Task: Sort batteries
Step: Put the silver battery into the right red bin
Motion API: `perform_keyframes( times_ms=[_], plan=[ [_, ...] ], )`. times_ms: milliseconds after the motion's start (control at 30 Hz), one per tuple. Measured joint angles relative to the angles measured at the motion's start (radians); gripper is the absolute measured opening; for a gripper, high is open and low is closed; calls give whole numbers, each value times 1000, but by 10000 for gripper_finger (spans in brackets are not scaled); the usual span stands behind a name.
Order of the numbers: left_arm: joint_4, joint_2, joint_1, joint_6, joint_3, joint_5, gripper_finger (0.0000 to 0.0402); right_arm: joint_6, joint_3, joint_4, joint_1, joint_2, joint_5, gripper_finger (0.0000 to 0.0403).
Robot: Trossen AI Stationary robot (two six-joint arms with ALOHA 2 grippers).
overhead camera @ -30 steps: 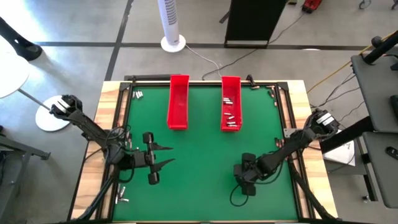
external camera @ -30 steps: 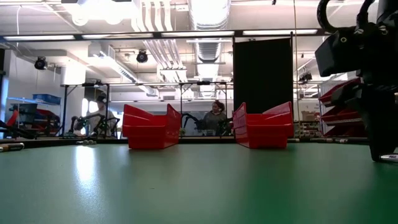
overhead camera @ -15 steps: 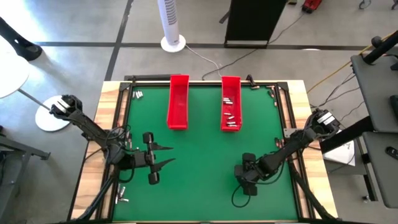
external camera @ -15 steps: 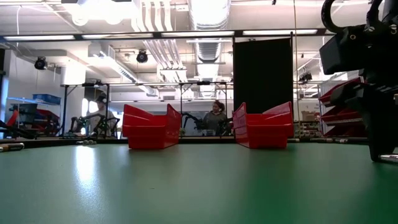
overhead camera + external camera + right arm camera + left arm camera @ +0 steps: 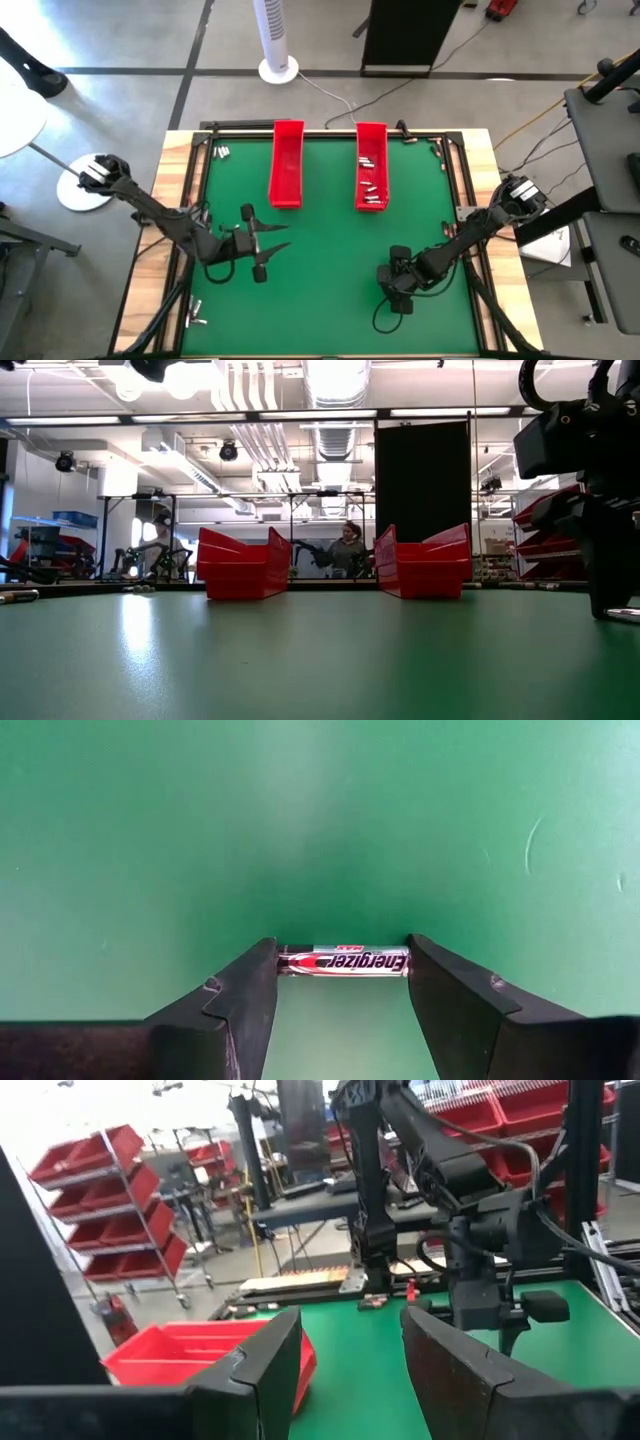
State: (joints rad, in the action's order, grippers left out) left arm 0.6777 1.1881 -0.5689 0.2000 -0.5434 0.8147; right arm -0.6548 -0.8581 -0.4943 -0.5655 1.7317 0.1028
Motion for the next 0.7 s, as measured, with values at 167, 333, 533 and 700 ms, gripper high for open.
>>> perform_keyframes(
  times_ms=[167, 333, 533, 700],
  plan=[
    [-33, 9, 71, -68, 2, -86, 158, 1, 0, 2, 1, -2, 2, 198],
    [-34, 50, 108, -79, 2, -92, 158, 23, -17, -8, 2, -14, 2, 200],
    [-26, 70, 133, -89, 3, -93, 158, 89, -64, -54, 32, -59, -4, 192],
    [-24, 70, 133, -94, 3, -93, 158, 202, -122, -115, 112, -126, 44, 194]
  ],
)
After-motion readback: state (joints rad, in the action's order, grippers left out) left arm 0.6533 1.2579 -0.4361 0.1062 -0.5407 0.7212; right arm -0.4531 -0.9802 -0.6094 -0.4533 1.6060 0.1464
